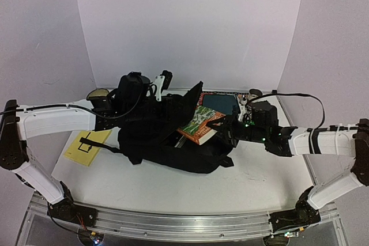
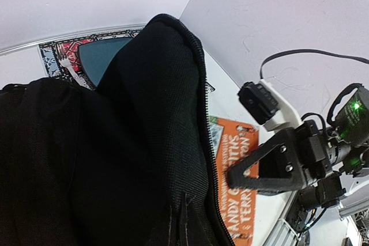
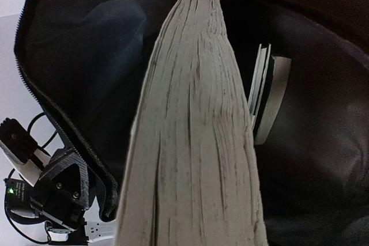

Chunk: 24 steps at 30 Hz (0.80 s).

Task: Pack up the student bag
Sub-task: Place the book in the largest pocket of the bag.

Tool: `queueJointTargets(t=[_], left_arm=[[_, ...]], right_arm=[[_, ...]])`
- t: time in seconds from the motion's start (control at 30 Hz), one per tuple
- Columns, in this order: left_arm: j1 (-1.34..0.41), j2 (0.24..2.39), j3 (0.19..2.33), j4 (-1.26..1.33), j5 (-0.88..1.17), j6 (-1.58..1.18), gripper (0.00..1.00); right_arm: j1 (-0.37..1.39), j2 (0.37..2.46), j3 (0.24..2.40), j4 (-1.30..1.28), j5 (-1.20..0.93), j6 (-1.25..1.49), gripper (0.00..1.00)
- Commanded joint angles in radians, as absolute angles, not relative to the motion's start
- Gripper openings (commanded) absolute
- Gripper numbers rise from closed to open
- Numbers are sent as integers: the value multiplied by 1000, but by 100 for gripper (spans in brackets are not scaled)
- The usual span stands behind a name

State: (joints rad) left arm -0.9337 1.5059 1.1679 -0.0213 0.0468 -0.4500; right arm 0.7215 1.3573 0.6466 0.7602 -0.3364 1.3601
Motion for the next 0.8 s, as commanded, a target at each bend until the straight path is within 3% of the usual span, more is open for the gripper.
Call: queueJointTargets(t=[0.0,0.4,0.77], left_arm=[[-942,1455,1211,151,104,-448,0],[-942,1408,1168,153,39,-422,0],[-943,1383,1110,152,258,-432,0]], right_arm=[[771,1429,755,969,-369,1367,0],[827,1591,806,980,-424,1395,0],[825,1740,1032,760,-446,1229,0]])
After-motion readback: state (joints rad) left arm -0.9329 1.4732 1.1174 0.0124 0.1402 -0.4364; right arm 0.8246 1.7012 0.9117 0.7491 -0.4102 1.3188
